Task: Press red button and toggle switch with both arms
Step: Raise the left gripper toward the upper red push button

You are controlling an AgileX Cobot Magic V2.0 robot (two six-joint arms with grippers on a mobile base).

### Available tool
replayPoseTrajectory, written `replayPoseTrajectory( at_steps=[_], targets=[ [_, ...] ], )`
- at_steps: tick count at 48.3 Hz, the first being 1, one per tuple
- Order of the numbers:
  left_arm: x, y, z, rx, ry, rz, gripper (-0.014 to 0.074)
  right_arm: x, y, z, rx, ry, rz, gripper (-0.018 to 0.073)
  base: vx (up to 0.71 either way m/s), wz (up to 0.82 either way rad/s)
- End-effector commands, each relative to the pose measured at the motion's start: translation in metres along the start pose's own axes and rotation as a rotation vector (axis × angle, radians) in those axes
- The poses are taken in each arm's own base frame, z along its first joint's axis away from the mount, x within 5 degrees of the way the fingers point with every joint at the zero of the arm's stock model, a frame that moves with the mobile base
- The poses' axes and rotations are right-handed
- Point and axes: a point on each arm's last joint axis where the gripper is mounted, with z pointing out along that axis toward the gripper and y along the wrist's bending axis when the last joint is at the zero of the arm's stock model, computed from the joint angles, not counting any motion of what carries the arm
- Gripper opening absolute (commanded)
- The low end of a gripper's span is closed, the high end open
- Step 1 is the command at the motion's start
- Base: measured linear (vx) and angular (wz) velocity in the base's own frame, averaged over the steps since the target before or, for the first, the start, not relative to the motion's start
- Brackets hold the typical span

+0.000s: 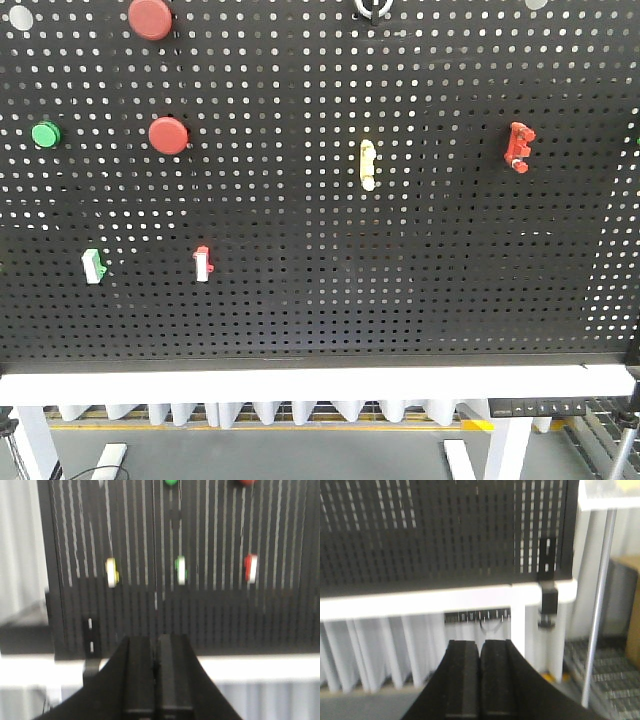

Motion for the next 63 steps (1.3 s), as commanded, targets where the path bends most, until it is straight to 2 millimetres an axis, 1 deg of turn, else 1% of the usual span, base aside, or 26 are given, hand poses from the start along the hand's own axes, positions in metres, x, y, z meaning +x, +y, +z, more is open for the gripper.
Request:
replayPoseTrajectory(
  at_steps=[1,8,15,18,21,23,24,25,26,27,29,30,31,33,34,37,38,42,44,47,48,49,53,55,58,63],
  targets=[
    [-0.013,0.002,-0.002,-0.014,-0.208,-0.032,0.0002,-0.015,0.000,-0.003,0.004,-0.201,-0.016,0.0000,0.00,0.00],
    [-0.032,0.003,-0.009,-0.011,-0.431,-0.130,0.0002,-0.039,0.001,-0.009,-0.004,-0.378,0.009,0.0000,0.00,0.00],
    [-0.040,0.004,-0.012,0.027,-0.525,-0.261,0.0002,-0.075,0.002,-0.019,-0.005,-0.426,-0.023,0.0000,0.00,0.00],
    [-0.044,0.004,-0.013,0.032,-0.541,-0.267,0.0002,-0.093,0.003,-0.026,-0.002,-0.454,-0.059,0.0000,0.00,0.00],
    [-0.055,0.002,-0.012,0.047,-0.543,-0.238,0.0002,-0.111,0.004,-0.031,0.002,-0.475,-0.082,0.0000,0.00,0.00],
    [-0.074,-0.001,-0.011,0.064,-0.539,-0.182,0.0002,-0.129,0.005,-0.035,0.003,-0.499,-0.082,0.0000,0.00,0.00],
    [-0.078,-0.002,-0.010,0.069,-0.514,-0.148,0.0002,-0.137,0.005,-0.035,0.003,-0.502,-0.082,0.0000,0.00,0.00],
    [-0.090,-0.004,-0.009,0.077,-0.510,-0.096,0.0002,-0.146,0.005,-0.036,0.004,-0.516,-0.082,0.0000,0.00,0.00],
    [-0.096,-0.005,-0.008,0.078,-0.497,-0.066,0.0002,-0.154,0.006,-0.036,0.004,-0.518,-0.082,0.0000,0.00,0.00],
    [-0.110,-0.006,-0.008,0.080,-0.491,-0.026,0.0002,-0.164,0.006,-0.035,0.004,-0.520,-0.082,0.0000,0.00,0.00],
    [-0.128,-0.007,-0.005,0.074,-0.442,0.050,0.0002,-0.177,0.006,-0.029,0.005,-0.501,-0.082,0.0000,0.00,0.00],
    [-0.141,-0.007,-0.003,0.067,-0.425,0.075,0.0002,-0.190,0.006,-0.026,0.006,-0.503,-0.082,0.0000,0.00,0.00],
    [-0.152,-0.007,0.000,0.061,-0.416,0.096,0.0002,-0.195,0.007,-0.021,0.006,-0.485,-0.082,0.0000,0.00,0.00],
    [-0.168,-0.006,0.004,0.050,-0.398,0.134,0.0002,-0.213,0.007,-0.014,0.007,-0.482,-0.081,0.0000,0.00,0.00],
    [-0.185,-0.006,0.011,0.044,-0.398,0.156,0.0002,-0.220,0.007,-0.010,0.007,-0.479,-0.081,0.0000,0.00,0.00],
    [-0.206,-0.006,0.027,0.036,-0.379,0.189,0.0002,-0.240,0.008,0.003,0.007,-0.477,-0.082,0.0000,0.00,0.00],
    [-0.217,-0.006,0.031,0.033,-0.388,0.198,0.0002,-0.246,0.008,0.008,0.006,-0.477,-0.082,0.0000,0.00,0.00],
    [-0.234,-0.006,0.057,0.036,-0.368,0.198,0.0002,-0.261,0.008,0.028,0.006,-0.458,-0.082,0.0000,0.00,0.00],
    [-0.237,-0.006,0.075,0.040,-0.339,0.191,0.0002,-0.265,0.008,0.038,0.006,-0.441,-0.082,0.0000,0.00,0.00],
    [-0.235,-0.007,0.094,0.047,-0.296,0.172,0.0002,-0.266,0.008,0.053,0.005,-0.410,-0.082,0.0000,0.00,0.00],
    [-0.230,-0.007,0.107,0.052,-0.260,0.158,0.0002,-0.266,0.008,0.057,0.005,-0.402,-0.079,0.0000,0.00,0.00],
    [-0.226,-0.007,0.116,0.056,-0.236,0.148,0.0002,-0.265,0.008,0.062,0.004,-0.395,-0.078,0.0000,0.00,0.00],
    [-0.208,-0.008,0.142,0.068,-0.161,0.134,0.0002,-0.261,0.008,0.074,0.002,-0.372,-0.078,0.0000,0.00,0.00],
    [-0.198,-0.009,0.158,0.082,-0.132,0.135,0.0002,-0.259,0.008,0.079,0.002,-0.361,-0.078,0.0000,0.00,0.00],
    [-0.189,-0.012,0.175,0.112,-0.148,0.140,0.0002,-0.257,0.008,0.085,0.001,-0.349,-0.076,0.0000,0.00,0.00],
    [-0.187,-0.021,0.199,0.172,-0.197,0.108,0.0002,-0.257,0.008,0.086,0.001,-0.352,-0.076,0.0000,0.00,0.00]
  ],
)
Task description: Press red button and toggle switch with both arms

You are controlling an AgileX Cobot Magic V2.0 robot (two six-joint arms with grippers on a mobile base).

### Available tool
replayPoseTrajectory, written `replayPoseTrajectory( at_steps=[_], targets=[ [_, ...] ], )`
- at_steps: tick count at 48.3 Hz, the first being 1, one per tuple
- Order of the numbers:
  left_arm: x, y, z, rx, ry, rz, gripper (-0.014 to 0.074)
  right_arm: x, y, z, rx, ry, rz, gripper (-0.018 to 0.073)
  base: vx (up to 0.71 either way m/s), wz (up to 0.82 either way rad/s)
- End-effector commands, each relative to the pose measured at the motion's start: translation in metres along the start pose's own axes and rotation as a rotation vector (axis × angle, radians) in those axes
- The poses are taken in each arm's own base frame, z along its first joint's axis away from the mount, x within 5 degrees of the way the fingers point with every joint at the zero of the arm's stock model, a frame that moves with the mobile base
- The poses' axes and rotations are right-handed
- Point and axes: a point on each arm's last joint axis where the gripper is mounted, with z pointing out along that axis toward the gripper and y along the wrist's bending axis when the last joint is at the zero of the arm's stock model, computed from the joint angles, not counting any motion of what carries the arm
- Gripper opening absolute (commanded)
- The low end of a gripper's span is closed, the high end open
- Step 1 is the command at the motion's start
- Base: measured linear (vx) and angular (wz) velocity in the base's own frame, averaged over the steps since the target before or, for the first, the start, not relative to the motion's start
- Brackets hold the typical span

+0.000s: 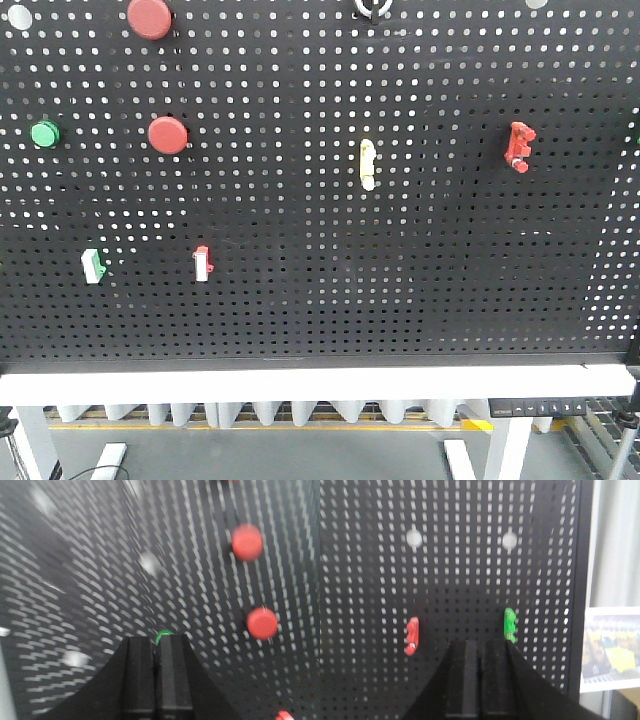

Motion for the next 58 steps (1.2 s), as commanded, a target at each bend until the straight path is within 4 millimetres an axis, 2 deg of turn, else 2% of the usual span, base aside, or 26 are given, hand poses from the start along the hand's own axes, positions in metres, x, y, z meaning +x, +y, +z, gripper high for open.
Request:
replayPoseTrajectory(
  at_steps=[1,15,17,24,31,40,48,58],
  targets=[
    [-0.025,-0.006,0.018,0.063,-0.179,-0.044,0.0002,-0.021,-0.001,-0.002,0.004,-0.136,-0.009,0.0000,0.00,0.00],
    [-0.057,-0.046,0.087,0.208,-0.122,-0.052,0.0002,-0.021,-0.001,-0.002,0.004,-0.136,-0.009,0.0000,0.00,0.00],
    [-0.064,-0.049,0.098,0.209,-0.122,-0.055,0.0002,-0.021,-0.001,-0.002,0.004,-0.136,-0.009,0.0000,0.00,0.00],
    [-0.071,-0.057,0.129,0.206,-0.106,-0.068,0.0002,-0.022,-0.001,-0.002,0.004,-0.140,-0.009,0.0000,0.00,0.00],
    [-0.075,-0.060,0.152,0.198,-0.128,-0.078,0.0002,-0.022,-0.001,-0.002,0.004,-0.143,-0.009,0.0000,0.00,0.00],
    [-0.074,-0.063,0.175,0.182,-0.113,-0.098,0.0002,-0.022,-0.001,-0.002,0.004,-0.143,-0.008,0.0000,0.00,0.00],
    [-0.074,-0.064,0.188,0.170,-0.107,-0.102,0.0002,-0.022,-0.001,-0.002,0.004,-0.143,-0.006,0.0000,0.00,0.00],
    [-0.067,-0.066,0.194,0.169,-0.081,-0.126,0.0002,-0.022,-0.001,-0.002,0.004,-0.143,-0.006,0.0000,0.00,0.00]
  ],
)
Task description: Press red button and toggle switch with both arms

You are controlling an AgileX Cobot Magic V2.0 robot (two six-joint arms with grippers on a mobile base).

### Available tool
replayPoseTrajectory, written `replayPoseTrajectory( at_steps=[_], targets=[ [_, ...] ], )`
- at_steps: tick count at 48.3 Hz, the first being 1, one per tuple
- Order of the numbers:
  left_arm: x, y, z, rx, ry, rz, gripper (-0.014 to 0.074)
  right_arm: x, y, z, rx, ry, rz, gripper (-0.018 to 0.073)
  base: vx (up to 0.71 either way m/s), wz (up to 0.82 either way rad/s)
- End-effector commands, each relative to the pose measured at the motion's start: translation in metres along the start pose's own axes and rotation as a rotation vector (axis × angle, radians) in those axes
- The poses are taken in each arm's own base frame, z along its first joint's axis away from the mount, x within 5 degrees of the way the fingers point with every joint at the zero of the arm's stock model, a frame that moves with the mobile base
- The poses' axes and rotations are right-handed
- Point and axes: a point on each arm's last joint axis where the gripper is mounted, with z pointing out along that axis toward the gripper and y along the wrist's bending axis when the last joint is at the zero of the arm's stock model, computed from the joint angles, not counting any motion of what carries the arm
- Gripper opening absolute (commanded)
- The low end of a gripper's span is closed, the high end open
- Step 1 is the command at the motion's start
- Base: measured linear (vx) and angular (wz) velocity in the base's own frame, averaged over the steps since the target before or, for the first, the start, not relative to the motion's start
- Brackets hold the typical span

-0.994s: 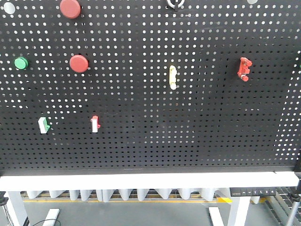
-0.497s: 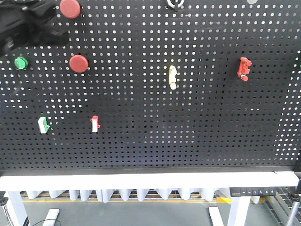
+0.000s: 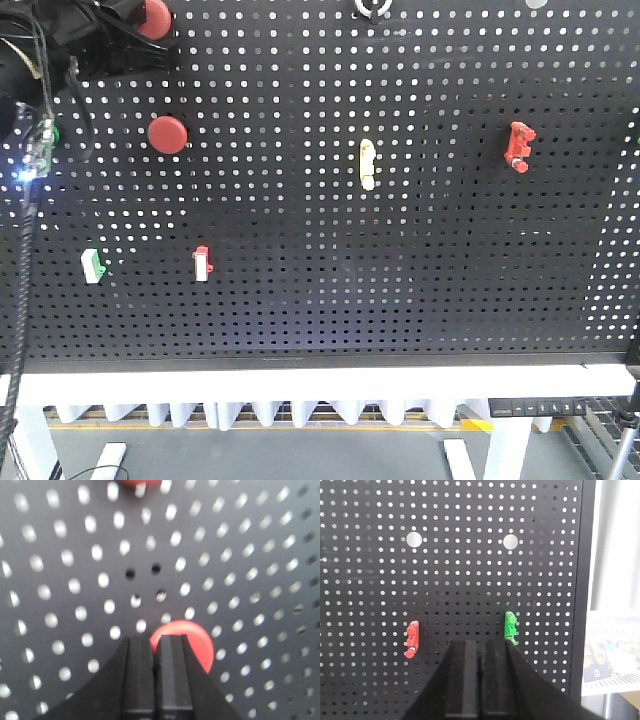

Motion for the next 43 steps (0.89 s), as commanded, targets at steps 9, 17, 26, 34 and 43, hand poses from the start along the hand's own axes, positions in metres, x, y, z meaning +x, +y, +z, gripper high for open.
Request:
replayPoseTrajectory(
  at_steps=[9,17,26,34,43],
  targets=[
    [-0.026,0.000,-0.008,0.015,-0.108,-0.061,0.0002,-0.021,-0.001,-0.002,0.004,-0.128,-0.007,0.0000,0.00,0.00],
    [-0.018,-0.005,-0.002,0.026,-0.091,-0.067,0.0002,-0.021,-0.001,-0.002,0.004,-0.128,-0.007,0.0000,0.00,0.00],
    [-0.013,-0.006,0.002,0.029,-0.086,-0.067,0.0002,-0.021,-0.001,-0.002,0.004,-0.128,-0.007,0.0000,0.00,0.00],
    [-0.021,-0.008,-0.003,0.035,-0.101,-0.071,0.0002,-0.021,-0.001,-0.002,0.004,-0.127,-0.007,0.0000,0.00,0.00],
    [-0.041,-0.012,-0.023,0.034,-0.070,-0.079,0.0002,-0.021,-0.001,-0.002,0.004,-0.126,-0.007,0.0000,0.00,0.00]
  ],
)
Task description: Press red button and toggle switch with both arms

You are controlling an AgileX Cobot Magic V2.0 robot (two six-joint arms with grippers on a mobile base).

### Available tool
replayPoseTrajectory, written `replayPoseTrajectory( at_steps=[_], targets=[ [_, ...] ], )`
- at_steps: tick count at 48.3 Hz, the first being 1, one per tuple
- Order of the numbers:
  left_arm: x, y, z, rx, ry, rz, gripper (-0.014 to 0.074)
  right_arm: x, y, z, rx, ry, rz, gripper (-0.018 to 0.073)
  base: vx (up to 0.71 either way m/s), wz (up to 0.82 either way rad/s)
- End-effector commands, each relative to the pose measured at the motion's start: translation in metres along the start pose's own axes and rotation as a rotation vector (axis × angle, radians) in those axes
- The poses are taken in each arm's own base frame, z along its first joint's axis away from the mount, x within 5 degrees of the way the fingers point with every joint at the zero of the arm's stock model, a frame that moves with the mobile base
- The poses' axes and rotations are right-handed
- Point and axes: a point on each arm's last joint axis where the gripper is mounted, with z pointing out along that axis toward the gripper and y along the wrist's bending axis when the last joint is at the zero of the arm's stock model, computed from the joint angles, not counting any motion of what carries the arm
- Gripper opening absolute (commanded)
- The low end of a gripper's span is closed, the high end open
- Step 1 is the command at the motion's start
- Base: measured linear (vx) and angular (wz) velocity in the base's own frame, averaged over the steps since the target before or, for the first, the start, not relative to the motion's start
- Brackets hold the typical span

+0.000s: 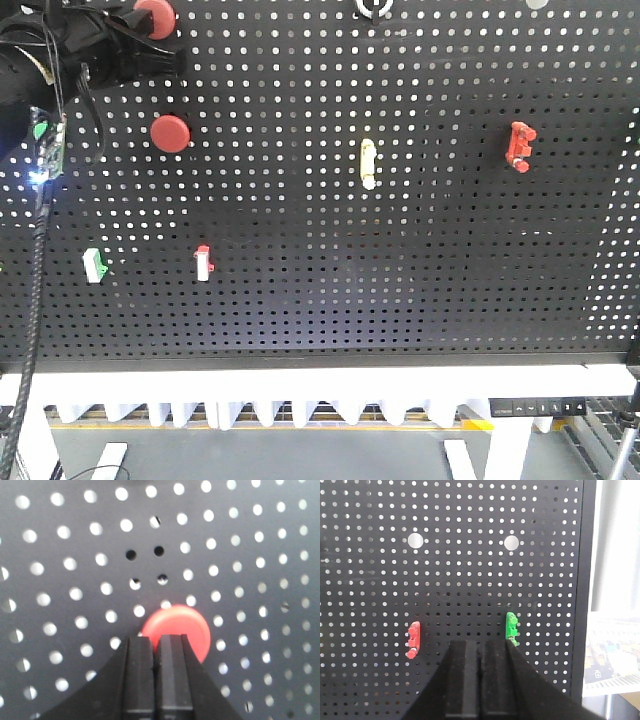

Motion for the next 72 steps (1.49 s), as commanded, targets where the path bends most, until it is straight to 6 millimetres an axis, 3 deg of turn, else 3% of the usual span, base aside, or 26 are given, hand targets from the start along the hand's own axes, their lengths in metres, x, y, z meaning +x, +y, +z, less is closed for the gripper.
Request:
replayPoseTrajectory(
  at_steps=[1,10,20,27,31,46,54,63,72],
  targets=[
    [-0.045,-0.007,-0.030,0.027,-0.112,-0.031,0.0002,-0.021,-0.001,-0.002,0.004,-0.124,-0.008,0.0000,0.00,0.00],
    [-0.059,-0.010,-0.066,0.053,-0.151,-0.021,0.0002,-0.019,-0.001,-0.001,0.003,-0.116,-0.039,0.0000,0.00,0.00],
    [-0.047,-0.008,-0.109,0.063,-0.122,-0.004,0.0002,-0.020,0.004,0.011,-0.027,-0.187,-0.065,0.0000,0.00,0.00],
    [-0.043,-0.006,-0.133,0.065,-0.115,0.010,0.0002,-0.031,0.027,0.027,-0.155,-0.221,-0.086,0.0000,0.00,0.00],
    [-0.044,-0.005,-0.142,0.063,-0.118,0.010,0.0002,-0.038,0.049,0.040,-0.262,-0.239,-0.130,0.0000,0.00,0.00],
    [-0.047,-0.003,-0.150,0.053,-0.113,0.008,0.0002,-0.075,0.123,0.109,-0.458,-0.333,-0.113,0.0000,0.00,0.00],
    [-0.047,-0.003,-0.150,0.053,-0.113,0.008,0.0002,-0.080,0.164,0.143,-0.513,-0.322,-0.076,0.0000,0.00,0.00],
    [-0.047,-0.003,-0.150,0.054,-0.115,0.008,0.0002,-0.081,0.183,0.175,-0.501,-0.266,-0.066,0.0000,0.00,0.00],
    [-0.047,-0.003,-0.150,0.055,-0.117,0.008,0.0002,-0.077,0.194,0.195,-0.491,-0.244,-0.053,0.0000,0.00,0.00]
  ],
)
